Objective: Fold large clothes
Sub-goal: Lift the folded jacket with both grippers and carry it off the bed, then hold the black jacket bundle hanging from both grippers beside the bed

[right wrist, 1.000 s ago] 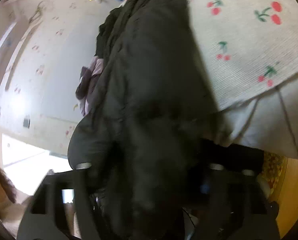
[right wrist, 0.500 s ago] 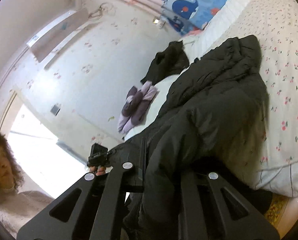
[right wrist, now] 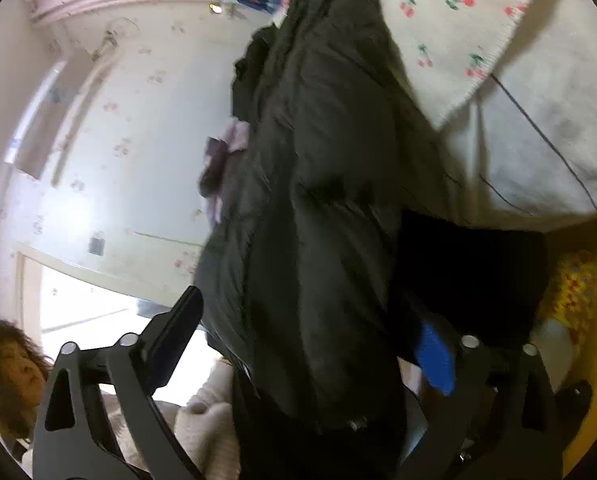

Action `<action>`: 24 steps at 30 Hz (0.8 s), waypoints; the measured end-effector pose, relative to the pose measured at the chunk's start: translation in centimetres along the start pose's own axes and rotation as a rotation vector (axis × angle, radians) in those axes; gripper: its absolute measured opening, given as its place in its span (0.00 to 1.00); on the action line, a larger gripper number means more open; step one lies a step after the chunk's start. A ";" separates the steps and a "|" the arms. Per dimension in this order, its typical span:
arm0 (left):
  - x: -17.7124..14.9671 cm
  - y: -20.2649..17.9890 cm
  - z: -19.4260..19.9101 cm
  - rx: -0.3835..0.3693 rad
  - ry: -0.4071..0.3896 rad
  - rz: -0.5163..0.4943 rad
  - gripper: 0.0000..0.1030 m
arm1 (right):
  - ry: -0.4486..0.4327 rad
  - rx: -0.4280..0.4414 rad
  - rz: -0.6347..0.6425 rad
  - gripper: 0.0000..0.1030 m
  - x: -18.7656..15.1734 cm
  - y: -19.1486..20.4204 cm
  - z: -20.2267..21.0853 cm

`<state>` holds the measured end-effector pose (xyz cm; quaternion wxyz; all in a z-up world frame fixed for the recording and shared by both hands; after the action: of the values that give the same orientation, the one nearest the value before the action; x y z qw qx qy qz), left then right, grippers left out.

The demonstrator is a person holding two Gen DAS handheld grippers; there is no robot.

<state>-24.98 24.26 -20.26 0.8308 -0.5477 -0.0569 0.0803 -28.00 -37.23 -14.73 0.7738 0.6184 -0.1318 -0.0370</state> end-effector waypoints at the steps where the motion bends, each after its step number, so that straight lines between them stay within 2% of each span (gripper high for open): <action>1: 0.1 0.3 -0.6 -0.013 0.004 0.006 0.93 | -0.004 0.005 -0.014 0.93 0.4 -0.6 -0.4; 4: 0.2 -0.2 -3.1 -0.083 0.042 0.012 0.93 | -0.005 0.029 -0.058 0.93 1.4 -2.5 -2.0; 7: -0.7 -3.1 -5.8 -0.136 0.113 -0.061 0.93 | -0.017 0.069 -0.049 0.93 1.9 -2.4 -3.2; 10: -1.2 -5.0 -7.1 -0.080 0.125 -0.118 0.90 | -0.051 0.072 0.023 0.90 2.6 -1.1 -3.7; 11: -1.1 -5.2 -7.2 -0.052 0.114 -0.116 0.80 | -0.051 0.071 0.044 0.78 2.7 -0.7 -3.8; 12: -0.9 -5.6 -7.1 -0.022 0.098 -0.112 0.72 | -0.040 0.054 0.071 0.60 2.8 -0.3 -4.1; 13: -0.8 -6.0 -6.9 -0.002 0.082 -0.114 0.59 | -0.036 0.035 0.093 0.51 2.9 0.1 -4.5; 14: -0.7 -6.5 -6.6 0.017 0.067 -0.126 0.49 | -0.033 0.011 0.125 0.34 2.8 0.6 -4.7; 15: -0.7 -7.5 -6.0 0.050 0.038 -0.158 0.43 | -0.040 -0.017 0.156 0.24 2.8 1.3 -4.8; 17: -1.0 -8.9 -5.2 0.079 0.000 -0.189 0.29 | -0.072 -0.028 0.198 0.16 3.0 2.9 -4.5; 20: -1.4 -11.6 -3.9 0.066 -0.042 -0.238 0.19 | -0.159 0.029 0.274 0.11 3.6 6.6 -2.7; 24: -2.5 -16.0 -1.3 -0.019 -0.081 -0.319 0.17 | -0.198 0.081 0.341 0.10 3.4 9.8 -1.5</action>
<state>-26.03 16.40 -6.08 0.8250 -0.5357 -0.1773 -0.0314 -25.44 -34.29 -5.00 0.7266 0.6112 -0.3115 0.0392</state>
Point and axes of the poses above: each gripper's, at about its wrist camera, not at the fingertips, and z roughly against the way its jaws point, y to its left, x to its top, the point moved 9 cm from there along -z, roughly the way its jaws point, and after that the axes turned 8 degrees about y, right-handed, at the moved point
